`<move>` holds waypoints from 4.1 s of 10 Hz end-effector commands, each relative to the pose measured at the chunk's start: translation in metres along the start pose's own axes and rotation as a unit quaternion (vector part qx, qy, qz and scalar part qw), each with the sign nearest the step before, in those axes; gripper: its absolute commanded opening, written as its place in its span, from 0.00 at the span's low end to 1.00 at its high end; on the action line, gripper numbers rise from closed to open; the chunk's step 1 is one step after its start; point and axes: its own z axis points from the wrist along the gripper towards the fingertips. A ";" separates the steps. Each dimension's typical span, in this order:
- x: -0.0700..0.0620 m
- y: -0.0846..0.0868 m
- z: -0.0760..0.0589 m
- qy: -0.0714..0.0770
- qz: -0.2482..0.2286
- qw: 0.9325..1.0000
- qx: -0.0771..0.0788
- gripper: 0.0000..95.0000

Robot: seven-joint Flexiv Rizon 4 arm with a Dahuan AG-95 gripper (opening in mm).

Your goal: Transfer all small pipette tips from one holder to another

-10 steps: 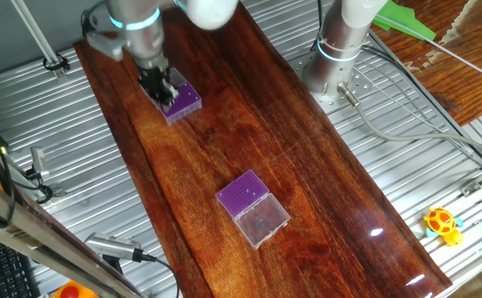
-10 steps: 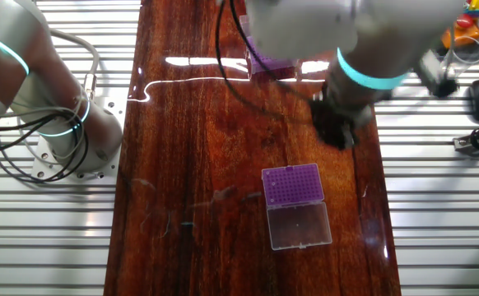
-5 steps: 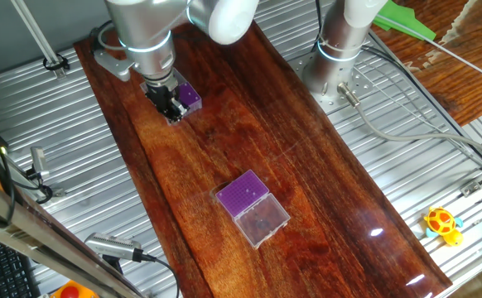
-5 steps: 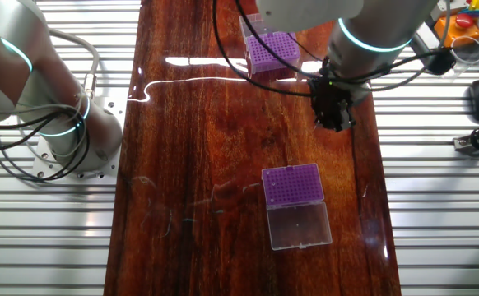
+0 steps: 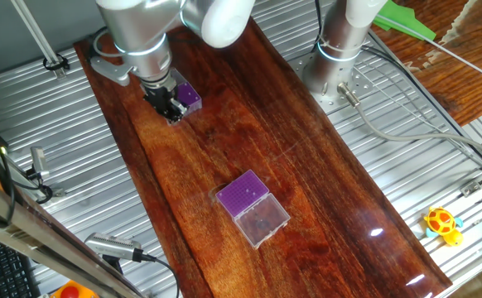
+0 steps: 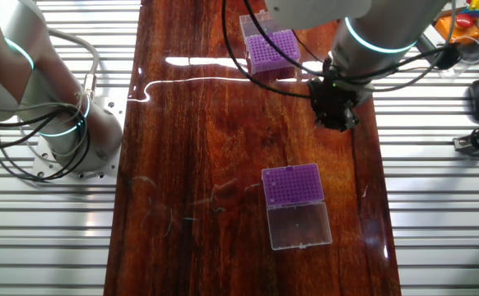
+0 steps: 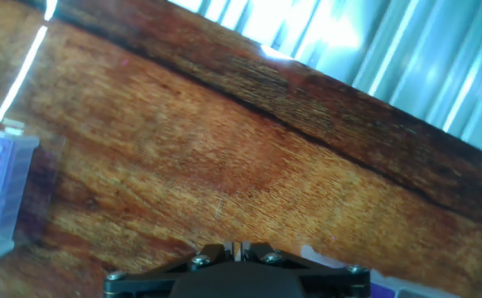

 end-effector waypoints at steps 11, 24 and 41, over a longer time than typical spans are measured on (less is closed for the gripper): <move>-0.104 0.113 -0.004 -0.013 0.121 0.993 -0.001 0.00; -0.114 0.160 0.004 -0.024 0.032 0.999 -0.011 0.00; -0.118 0.242 0.036 -0.038 0.093 0.995 -0.005 0.00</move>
